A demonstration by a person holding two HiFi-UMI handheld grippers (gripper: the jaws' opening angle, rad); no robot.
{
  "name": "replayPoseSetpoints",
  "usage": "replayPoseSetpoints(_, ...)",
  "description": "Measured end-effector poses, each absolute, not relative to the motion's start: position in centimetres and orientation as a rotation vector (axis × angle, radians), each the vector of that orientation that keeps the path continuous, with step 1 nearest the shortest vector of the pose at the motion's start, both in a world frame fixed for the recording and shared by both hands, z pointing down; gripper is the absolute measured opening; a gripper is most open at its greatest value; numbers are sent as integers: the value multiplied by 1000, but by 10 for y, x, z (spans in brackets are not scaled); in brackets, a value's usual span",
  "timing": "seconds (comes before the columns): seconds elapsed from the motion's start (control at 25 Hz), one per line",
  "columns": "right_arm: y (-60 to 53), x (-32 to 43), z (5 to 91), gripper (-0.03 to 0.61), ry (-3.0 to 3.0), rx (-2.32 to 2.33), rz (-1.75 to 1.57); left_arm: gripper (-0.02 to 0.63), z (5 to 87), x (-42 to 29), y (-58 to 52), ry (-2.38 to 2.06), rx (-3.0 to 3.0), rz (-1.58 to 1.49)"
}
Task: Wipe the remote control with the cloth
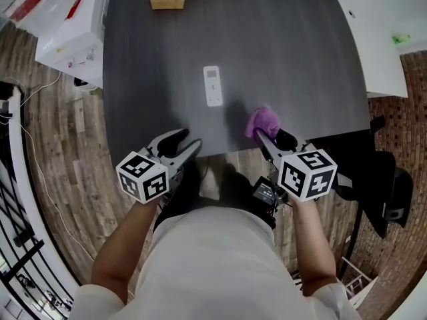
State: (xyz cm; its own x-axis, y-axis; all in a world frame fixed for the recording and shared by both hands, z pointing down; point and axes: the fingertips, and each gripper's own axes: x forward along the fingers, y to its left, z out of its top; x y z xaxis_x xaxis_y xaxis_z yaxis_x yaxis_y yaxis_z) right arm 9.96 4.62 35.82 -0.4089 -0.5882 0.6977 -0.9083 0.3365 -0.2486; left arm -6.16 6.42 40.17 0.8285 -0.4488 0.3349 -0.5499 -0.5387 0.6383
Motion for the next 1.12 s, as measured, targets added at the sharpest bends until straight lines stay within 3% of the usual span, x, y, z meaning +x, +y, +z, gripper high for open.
replayPoseSetpoints(0.48,-20,84,410,132,-2124,962,794,175,438,-32,11,-931,2109,220)
replayPoseSetpoints(1.12,-111,9,485,132,-2050,725,649,170,513,-10,-61,-1052,1849,434)
